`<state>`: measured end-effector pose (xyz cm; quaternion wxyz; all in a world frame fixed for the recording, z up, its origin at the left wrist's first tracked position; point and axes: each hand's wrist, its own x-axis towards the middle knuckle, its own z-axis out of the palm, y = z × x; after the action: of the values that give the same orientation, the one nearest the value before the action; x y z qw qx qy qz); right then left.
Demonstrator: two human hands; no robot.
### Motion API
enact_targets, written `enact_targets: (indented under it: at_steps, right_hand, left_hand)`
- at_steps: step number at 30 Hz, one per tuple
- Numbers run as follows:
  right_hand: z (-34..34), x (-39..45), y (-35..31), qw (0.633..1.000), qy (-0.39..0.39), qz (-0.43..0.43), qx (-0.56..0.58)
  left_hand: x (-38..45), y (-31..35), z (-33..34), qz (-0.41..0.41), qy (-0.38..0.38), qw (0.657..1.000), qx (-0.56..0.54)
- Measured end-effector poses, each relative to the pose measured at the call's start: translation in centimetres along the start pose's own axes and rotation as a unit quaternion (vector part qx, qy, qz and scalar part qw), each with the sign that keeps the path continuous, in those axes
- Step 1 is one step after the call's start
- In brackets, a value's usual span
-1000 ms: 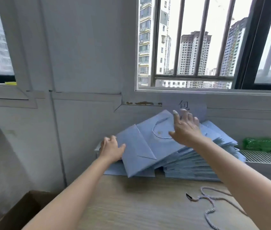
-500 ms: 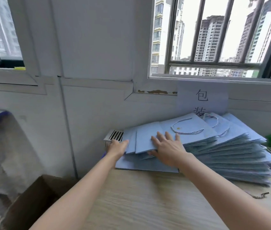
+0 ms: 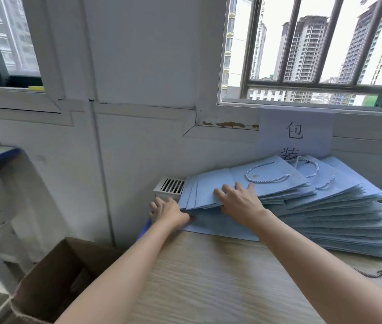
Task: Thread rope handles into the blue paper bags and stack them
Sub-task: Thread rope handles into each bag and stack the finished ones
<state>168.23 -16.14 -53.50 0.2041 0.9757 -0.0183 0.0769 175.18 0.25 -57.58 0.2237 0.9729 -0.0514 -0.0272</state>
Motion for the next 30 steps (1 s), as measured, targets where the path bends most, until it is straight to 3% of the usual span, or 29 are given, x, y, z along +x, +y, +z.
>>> enact_targets:
  at_steps: [2, 7, 16, 21, 30]
  right_hand:
    - [0.1, 0.0, 0.1, 1.000, 0.020, 0.008, 0.002]
    - [0.3, -0.5, 0.3, 1.000, 0.005, 0.008, 0.011]
    - [-0.7, -1.1, -0.3, 0.999, 0.014, 0.032, 0.016]
    - [-0.2, -1.6, 0.2, 0.999, 0.004, 0.017, 0.046]
    - [-0.1, -1.8, 1.0, 0.997, 0.041, 0.008, 0.062]
  left_hand:
    - [0.7, -1.2, -0.5, -0.039, 0.028, 0.999, -0.002]
    - [1.6, -4.4, -2.5, -0.061, -0.044, 0.989, -0.128]
    - [0.3, -4.6, -4.3, 0.014, 0.005, 0.999, -0.050]
    - [1.3, -2.5, -2.7, 0.027, -0.031, 0.996, -0.077]
    - [4.1, -0.8, -1.9, -0.069, 0.005, 0.990, -0.124]
